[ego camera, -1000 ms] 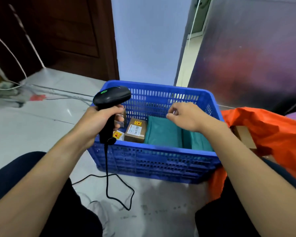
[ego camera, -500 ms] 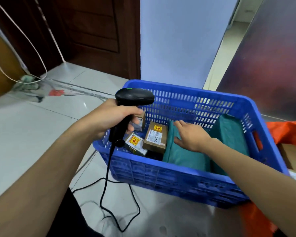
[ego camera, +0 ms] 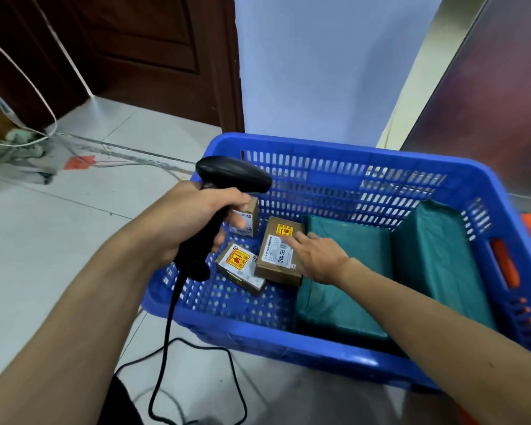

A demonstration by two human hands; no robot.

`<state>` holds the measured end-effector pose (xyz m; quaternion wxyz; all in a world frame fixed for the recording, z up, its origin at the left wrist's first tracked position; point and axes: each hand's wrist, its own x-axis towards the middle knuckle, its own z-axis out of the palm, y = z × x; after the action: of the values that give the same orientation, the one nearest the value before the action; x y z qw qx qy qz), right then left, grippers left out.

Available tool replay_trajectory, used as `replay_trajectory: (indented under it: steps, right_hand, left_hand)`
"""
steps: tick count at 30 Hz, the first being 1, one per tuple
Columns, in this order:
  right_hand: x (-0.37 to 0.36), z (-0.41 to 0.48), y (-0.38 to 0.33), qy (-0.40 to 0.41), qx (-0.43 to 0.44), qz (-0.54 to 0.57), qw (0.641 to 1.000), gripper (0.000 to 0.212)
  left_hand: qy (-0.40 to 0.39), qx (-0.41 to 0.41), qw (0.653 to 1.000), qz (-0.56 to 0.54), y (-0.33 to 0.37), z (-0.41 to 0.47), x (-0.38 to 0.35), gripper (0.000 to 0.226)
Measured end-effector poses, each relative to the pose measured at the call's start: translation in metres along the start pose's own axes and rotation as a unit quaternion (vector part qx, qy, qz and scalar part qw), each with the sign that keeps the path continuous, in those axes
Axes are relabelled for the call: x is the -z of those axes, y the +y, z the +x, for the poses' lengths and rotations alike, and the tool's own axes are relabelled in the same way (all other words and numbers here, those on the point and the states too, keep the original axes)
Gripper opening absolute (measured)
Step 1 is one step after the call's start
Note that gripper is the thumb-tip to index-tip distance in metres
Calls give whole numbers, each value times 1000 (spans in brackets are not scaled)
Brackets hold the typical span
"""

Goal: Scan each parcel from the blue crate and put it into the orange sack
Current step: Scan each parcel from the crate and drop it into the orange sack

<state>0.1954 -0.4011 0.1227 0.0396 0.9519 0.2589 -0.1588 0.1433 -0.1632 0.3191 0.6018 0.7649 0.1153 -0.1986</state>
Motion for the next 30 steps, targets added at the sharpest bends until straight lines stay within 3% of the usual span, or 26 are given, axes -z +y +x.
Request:
replay_trajectory:
  steps: [6,10,17,30]
  right_hand:
    - [-28,31,-30,13,176,-141,974,74]
    - [-43,43,-40,-8,229,-192,954,69]
    - [-49,52,-37,-33,212,-168,962,73]
    - [-54,52,-39,-3,223,-174,959,53]
  left_hand:
    - [-8,28,999,38,-6,17,-4,33]
    - [-21,37,998,55,-6,25,-9,34]
    - [-30,44,996,73,-7,33,-14,33]
    - [-39,47,995,75,-6,36,-17,32]
